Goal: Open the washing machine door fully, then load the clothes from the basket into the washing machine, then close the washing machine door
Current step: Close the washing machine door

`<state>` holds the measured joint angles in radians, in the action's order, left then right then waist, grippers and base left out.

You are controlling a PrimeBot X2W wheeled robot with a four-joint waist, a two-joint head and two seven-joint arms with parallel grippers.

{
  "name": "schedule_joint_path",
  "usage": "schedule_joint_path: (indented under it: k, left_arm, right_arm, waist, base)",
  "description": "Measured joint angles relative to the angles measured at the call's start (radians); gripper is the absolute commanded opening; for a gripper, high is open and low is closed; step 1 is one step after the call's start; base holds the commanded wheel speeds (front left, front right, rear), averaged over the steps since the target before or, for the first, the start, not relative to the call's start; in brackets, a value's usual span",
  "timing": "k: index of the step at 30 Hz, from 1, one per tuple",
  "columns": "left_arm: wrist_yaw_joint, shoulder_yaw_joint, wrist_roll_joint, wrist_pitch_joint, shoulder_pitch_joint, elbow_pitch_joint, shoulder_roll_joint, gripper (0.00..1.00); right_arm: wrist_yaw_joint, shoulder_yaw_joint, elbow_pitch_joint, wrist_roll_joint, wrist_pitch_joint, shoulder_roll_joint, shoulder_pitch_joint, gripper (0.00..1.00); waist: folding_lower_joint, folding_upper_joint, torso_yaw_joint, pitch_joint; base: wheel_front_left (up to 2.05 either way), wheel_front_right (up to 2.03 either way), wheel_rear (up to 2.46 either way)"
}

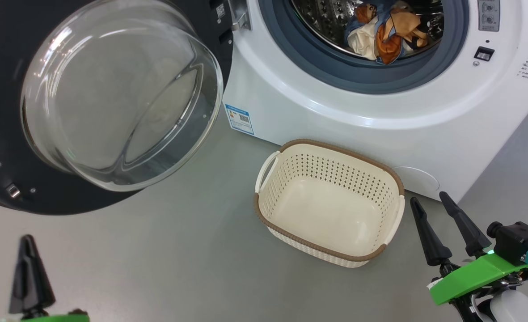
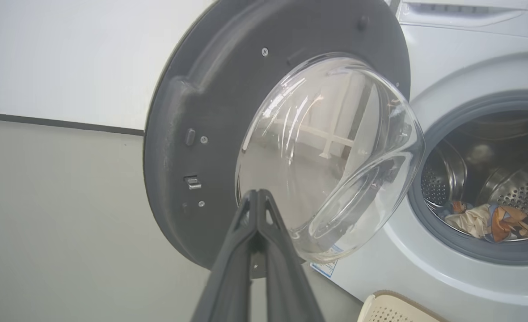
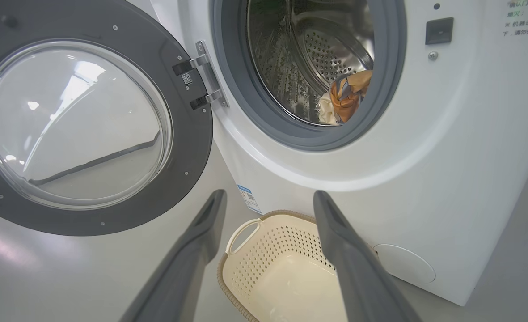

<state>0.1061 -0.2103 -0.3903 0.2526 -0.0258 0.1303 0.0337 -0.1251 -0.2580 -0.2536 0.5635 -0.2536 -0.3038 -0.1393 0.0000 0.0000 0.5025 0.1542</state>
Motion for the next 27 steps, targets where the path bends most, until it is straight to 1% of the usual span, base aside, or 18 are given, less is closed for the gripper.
schedule_joint_path:
  k: [6, 8, 11, 15, 19, 21, 24, 27]
  left_arm:
    - [0.018, -0.073, -0.027, 0.003, -0.097, -0.071, -0.004, 0.0]
    - [0.021, -0.087, -0.049, 0.003, -0.137, -0.098, 0.007, 0.0]
    - [0.021, -0.091, -0.118, 0.004, -0.194, -0.121, 0.073, 0.0]
    - [0.021, -0.128, -0.29, 0.004, -0.278, -0.099, 0.174, 0.0]
    - [0.021, -0.15, -0.457, 0.003, -0.358, -0.009, 0.286, 0.0]
    - [0.021, -0.172, -0.561, -0.014, -0.407, 0.056, 0.326, 0.0]
    - [0.021, -0.198, -0.681, -0.062, -0.467, 0.162, 0.387, 0.0]
    - [0.021, -0.208, -0.771, -0.111, -0.51, 0.26, 0.444, 0.0]
  right_arm:
    - [0.0, 0.003, 0.0, 0.0, 0.0, 0.002, 0.0, 1.0]
    - [0.0, 0.003, 0.001, 0.0, 0.0, 0.004, 0.0, 1.0]
    - [0.0, 0.002, 0.001, 0.0, 0.0, 0.01, 0.0, 1.0]
    - [0.0, -0.004, 0.0, 0.0, 0.0, 0.018, 0.0, 1.0]
    - [0.0, -0.009, 0.0, 0.0, 0.0, 0.021, -0.001, 1.0]
    - [0.0, -0.011, 0.0, 0.0, 0.0, 0.024, -0.001, 1.0]
    - [0.0, -0.012, 0.0, 0.0, 0.0, 0.026, -0.002, 1.0]
    - [0.0, -0.013, 0.0, 0.0, 0.0, 0.026, -0.01, 1.0]
  waist:
    - [0.0001, 0.0, 0.002, 0.012]
    - [0.0, 0.0, 0.004, 0.015]
    - [0.0, 0.0, 0.003, 0.021]
    - [0.0, 0.0, -0.006, 0.029]
    - [0.0, 0.0, -0.018, 0.037]
    - [0.0001, 0.0, -0.025, 0.042]
    - [0.0, 0.0, -0.035, 0.048]
    - [0.0001, 0.0, -0.043, 0.056]
  base:
    - [0.0, 0.0, 0.0]
    - [0.0, 0.0, 0.0]
    - [0.0, 0.0, 0.0]
    - [0.0, 0.0, 0.0]
    - [0.0, 0.0, 0.0]
    - [0.0, 0.0, 0.0]
    - [0.0, 0.0, 0.0]
    - [0.0, 0.0, 0.0]
